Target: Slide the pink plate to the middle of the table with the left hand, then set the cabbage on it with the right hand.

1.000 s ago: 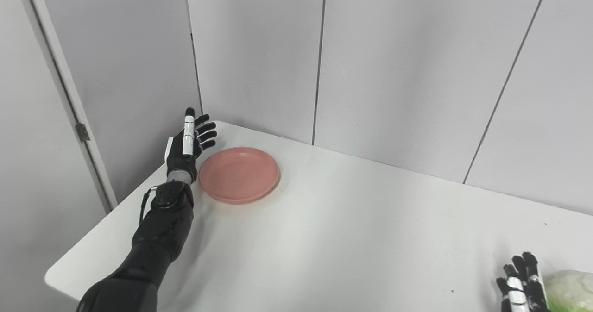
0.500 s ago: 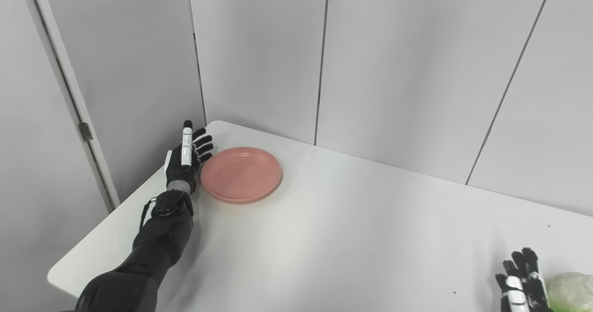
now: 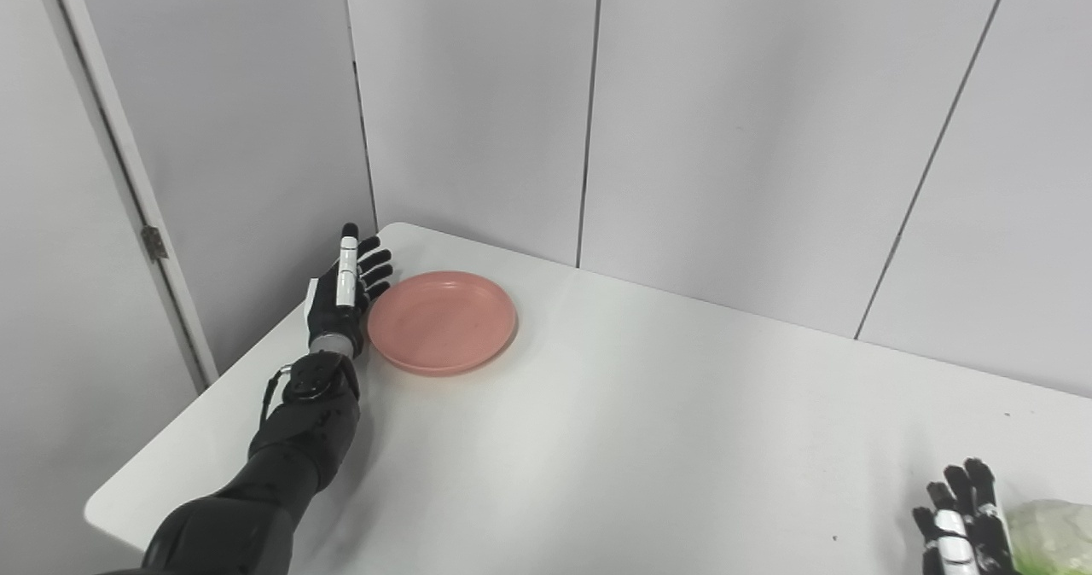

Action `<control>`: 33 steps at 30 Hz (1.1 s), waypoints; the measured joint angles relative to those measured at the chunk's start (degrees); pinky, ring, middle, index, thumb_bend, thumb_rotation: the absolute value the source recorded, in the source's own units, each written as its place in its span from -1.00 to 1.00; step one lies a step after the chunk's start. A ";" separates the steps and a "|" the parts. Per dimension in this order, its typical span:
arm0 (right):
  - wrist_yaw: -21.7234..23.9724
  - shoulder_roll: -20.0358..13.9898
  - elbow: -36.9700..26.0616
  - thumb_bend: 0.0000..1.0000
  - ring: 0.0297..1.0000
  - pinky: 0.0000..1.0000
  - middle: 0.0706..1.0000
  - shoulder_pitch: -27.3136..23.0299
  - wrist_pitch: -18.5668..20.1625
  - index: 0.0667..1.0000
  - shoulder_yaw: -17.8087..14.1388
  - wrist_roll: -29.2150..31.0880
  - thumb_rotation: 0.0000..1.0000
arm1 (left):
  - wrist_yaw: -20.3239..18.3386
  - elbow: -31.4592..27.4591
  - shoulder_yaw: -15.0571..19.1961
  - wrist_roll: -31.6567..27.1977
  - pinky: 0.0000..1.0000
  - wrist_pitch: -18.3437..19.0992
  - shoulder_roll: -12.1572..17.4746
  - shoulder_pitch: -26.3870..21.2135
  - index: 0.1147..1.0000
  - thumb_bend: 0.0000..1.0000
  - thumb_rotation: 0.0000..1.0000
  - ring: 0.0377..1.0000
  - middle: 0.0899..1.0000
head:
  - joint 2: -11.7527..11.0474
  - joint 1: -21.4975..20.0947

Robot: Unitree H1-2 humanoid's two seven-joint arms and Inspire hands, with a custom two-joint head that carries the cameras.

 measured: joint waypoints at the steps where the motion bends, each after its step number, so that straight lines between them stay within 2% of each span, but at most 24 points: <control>1: -0.04 -0.03 -0.63 -0.21 1.00 1.00 1.00 0.04 0.04 1.00 0.16 -0.49 0.43 | -0.42 0.03 -0.33 0.01 0.63 0.00 -0.04 0.01 0.45 0.55 0.99 0.60 0.54 | 0.26 -0.09; 4: -0.60 -0.06 -1.21 -0.21 1.00 1.00 1.00 0.05 0.27 1.00 0.54 -1.90 0.52 | -1.12 0.02 -0.72 0.01 0.62 -0.09 -0.62 -0.01 0.46 0.57 0.97 0.59 0.53 | 0.79 -0.53; 7: -0.98 -1.12 -1.85 -0.09 1.00 1.00 1.00 0.31 0.68 1.00 1.94 -6.97 0.60 | -2.77 -0.04 -1.28 -0.02 0.62 -0.15 -0.97 -0.05 0.45 0.58 0.97 0.60 0.53 | 1.14 -0.61; 9: -0.84 -2.99 -2.91 0.02 1.00 1.00 1.00 0.27 0.60 1.00 3.09 -11.52 0.56 | -4.22 -0.23 -1.79 -0.04 0.61 -0.09 -1.26 -0.03 0.47 0.61 0.96 0.61 0.54 | 1.40 -0.96; 13: -0.92 -5.66 -6.30 -0.07 1.00 1.00 1.00 -0.80 0.53 1.00 3.14 -15.99 0.52 | -6.86 -0.97 -2.35 -0.97 0.60 0.11 -2.67 -0.02 0.49 0.65 0.93 0.60 0.53 | 2.11 -3.15; 17: -0.92 -6.81 -9.54 -0.08 1.00 1.00 1.00 -2.99 -0.66 1.00 3.05 -18.13 0.55 | -8.65 -1.14 -3.53 -1.22 0.58 0.15 -4.10 -0.27 0.48 0.66 0.93 0.59 0.52 | 3.25 -6.49; 19: -0.61 -7.69 -10.79 -0.01 1.00 1.00 1.00 -3.85 -0.63 1.00 3.03 -19.17 0.56 | -9.27 -1.10 -4.01 -1.20 0.61 0.14 -5.06 -0.68 0.48 0.66 0.93 0.59 0.52 | 3.60 -8.07; 21: -0.10 -8.71 -11.86 0.00 1.00 1.00 1.00 -4.78 -0.52 1.00 2.76 -19.29 0.52 | -9.57 -1.10 -4.49 -1.19 0.62 0.15 -5.45 -0.81 0.48 0.65 0.94 0.61 0.53 | 3.60 -8.09; 23: 0.18 -9.97 -12.90 -0.03 1.00 1.00 1.00 -5.75 -0.21 1.00 1.51 -19.34 0.48 | -10.30 -0.46 -4.96 -1.20 0.66 0.08 -5.86 -1.38 0.49 0.66 0.95 0.63 0.55 | 4.04 -12.20; 25: 0.18 -11.06 -13.01 -0.06 1.00 1.00 1.00 -7.17 0.26 1.00 0.18 -19.01 0.43 | -10.59 0.82 -5.19 -1.22 0.70 -0.02 -6.17 -2.20 0.50 0.66 0.98 0.65 0.57 | 4.04 -12.22; 26: 0.20 -11.33 -13.34 -0.06 1.00 1.00 1.00 -7.83 0.86 1.00 -0.44 -18.48 0.42 | -11.10 1.26 -5.55 -1.24 0.72 -0.01 -6.31 -2.63 0.50 0.65 0.98 0.67 0.57 | 4.65 -15.87; 28: 0.15 -11.53 -14.97 -0.03 1.00 1.00 1.00 -8.84 2.65 1.00 -1.57 -18.25 0.44 | -12.44 1.63 -6.18 -1.24 0.71 0.00 -6.83 -3.08 0.49 0.66 0.96 0.66 0.57 | 5.01 -17.14; 30: 0.11 -11.69 -16.38 -0.05 1.00 1.00 1.00 -9.65 3.24 1.00 -2.29 -18.26 0.41 | -13.17 1.52 -6.44 -1.26 0.68 0.30 -7.39 -3.23 0.47 0.64 0.95 0.65 0.55 | 6.58 -22.91; 31: 0.10 -11.79 -16.94 -0.06 1.00 1.00 1.00 -10.10 3.73 1.00 -2.65 -18.26 0.40 | -13.25 1.25 -6.51 -1.26 0.67 0.67 -7.73 -3.26 0.47 0.63 0.96 0.64 0.54 | 6.59 -22.94; 32: 0.07 -11.95 -17.11 -0.10 1.00 1.00 1.00 -10.40 3.91 1.00 -3.06 -18.34 0.40 | -13.26 0.95 -6.59 -1.25 0.66 1.06 -8.08 -3.26 0.46 0.61 0.98 0.64 0.54 | 7.11 -25.98; 33: 0.07 -12.40 -17.34 -0.06 0.98 1.00 0.98 -10.52 4.22 1.00 -3.51 -18.64 0.40 | -13.31 0.62 -6.82 -1.23 0.68 1.33 -8.58 -3.26 0.48 0.61 0.99 0.65 0.55 | 7.29 -26.45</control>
